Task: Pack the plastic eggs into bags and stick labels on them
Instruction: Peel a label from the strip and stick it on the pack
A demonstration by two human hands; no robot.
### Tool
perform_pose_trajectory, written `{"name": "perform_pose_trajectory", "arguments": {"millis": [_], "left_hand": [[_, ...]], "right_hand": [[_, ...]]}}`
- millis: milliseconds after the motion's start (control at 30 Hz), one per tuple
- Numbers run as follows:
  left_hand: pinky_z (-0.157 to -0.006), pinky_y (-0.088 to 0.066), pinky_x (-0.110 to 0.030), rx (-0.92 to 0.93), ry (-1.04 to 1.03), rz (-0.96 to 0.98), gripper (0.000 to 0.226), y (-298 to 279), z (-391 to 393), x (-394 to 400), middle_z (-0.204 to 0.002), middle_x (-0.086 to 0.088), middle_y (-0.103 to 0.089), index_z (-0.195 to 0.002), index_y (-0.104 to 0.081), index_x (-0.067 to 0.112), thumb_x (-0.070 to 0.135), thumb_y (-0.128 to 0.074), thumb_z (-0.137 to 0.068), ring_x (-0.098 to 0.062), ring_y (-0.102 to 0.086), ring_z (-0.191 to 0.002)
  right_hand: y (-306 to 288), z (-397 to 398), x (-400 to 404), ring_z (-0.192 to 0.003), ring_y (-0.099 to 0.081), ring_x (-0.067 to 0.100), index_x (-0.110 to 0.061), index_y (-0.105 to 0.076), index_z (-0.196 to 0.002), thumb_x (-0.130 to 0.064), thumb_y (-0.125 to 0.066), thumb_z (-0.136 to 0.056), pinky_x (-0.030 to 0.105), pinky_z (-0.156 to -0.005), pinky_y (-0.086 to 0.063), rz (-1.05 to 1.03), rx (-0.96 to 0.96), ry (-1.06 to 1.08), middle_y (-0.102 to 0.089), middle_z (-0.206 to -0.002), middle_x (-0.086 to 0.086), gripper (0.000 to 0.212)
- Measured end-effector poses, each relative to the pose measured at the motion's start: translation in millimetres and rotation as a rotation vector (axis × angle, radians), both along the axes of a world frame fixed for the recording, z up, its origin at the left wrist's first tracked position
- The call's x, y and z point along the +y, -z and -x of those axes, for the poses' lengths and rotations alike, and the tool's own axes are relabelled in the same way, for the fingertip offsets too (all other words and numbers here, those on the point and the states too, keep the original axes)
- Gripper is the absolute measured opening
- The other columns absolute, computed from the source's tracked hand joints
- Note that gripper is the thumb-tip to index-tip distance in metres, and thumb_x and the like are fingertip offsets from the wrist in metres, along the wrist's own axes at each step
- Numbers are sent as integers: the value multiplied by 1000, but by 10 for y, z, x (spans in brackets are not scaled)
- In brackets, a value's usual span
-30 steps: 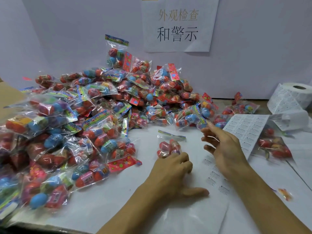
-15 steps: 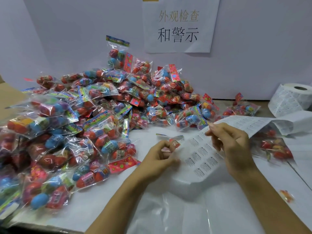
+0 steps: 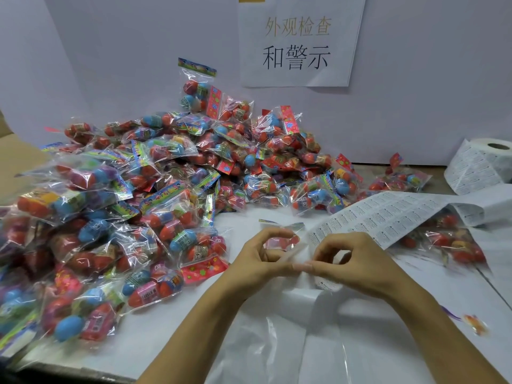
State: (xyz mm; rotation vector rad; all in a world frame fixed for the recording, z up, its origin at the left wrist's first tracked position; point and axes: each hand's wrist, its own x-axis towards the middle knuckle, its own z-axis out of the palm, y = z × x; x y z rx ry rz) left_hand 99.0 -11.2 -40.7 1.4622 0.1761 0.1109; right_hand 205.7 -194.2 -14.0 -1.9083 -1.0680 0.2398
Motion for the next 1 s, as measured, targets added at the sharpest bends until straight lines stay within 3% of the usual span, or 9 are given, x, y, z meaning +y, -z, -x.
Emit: {"name": "perform_pose_trajectory", "arguments": {"millis": [100, 167, 367, 500, 667, 833, 1000], "left_hand": [[-66, -56, -26, 23, 19, -22, 62, 5, -11, 0, -74, -11, -76, -127, -62, 11, 3, -82, -69, -18, -71, -65], [-68, -56, -24, 39, 29, -44, 53, 14, -20, 4, -73, -7, -76, -119, -67, 13, 8, -77, -67, -15, -72, -66], [-62, -52, -20, 45, 47, -70, 30, 84, -33, -18, -63, -2, -71, -95, -65, 13, 5, -74, -67, -11, -68, -59], [-65, -53, -23, 54, 65, -106, 32, 92, -31, -25, -62, -2, -70, -93, -58, 12, 5, -75, -66, -13, -67, -61], [-67, -51, -22, 36, 67, -164, 33, 84, -16, -44, -59, 0, -68, -96, -57, 11, -8, -74, -75, -10, -64, -59], [-69, -51, -31, -9, 50, -229, 29, 69, 28, -86, -78, -4, -69, -99, -60, 17, 4, -69, -75, -19, -60, -71], [-62, -50, -27, -92, 70, -414, 34, 96, 47, -136, -83, 8, -53, -81, -53, 32, 3, -70, -82, -16, -52, -72]], "right_hand": [[-4, 24, 11, -59, -61, 1, -27, -74, -64, -62, -85, -60, 10, -55, -42, 34, 17, 16, -71, -65, -7, 37], [18, 21, 7, -60, -61, 2, -26, -73, -64, -57, -86, -64, 12, -55, -43, 91, 7, 19, -71, -65, -8, 34], [36, 2, 3, -61, -61, 3, -23, -74, -65, -46, -85, -70, 21, -59, -48, 216, 28, -8, -71, -67, -6, 26], [3, 28, 5, -65, -65, 14, -20, -75, -69, -56, -72, -62, 35, -68, -54, 305, 47, -29, -71, -69, -1, 36], [9, 6, -10, -66, -69, 16, -24, -76, -70, -30, -68, -72, 40, -69, -58, 380, 94, -60, -73, -67, -2, 10], [-5, -65, -48, -55, -59, 6, -23, -73, -63, -12, -67, -81, 22, -55, -47, 389, 151, -79, -70, -61, -2, 23], [-55, -100, -69, -48, -41, 10, -14, -63, -54, -15, -64, -73, 17, -48, -34, 52, 381, -92, -49, -51, -1, 20]]}}
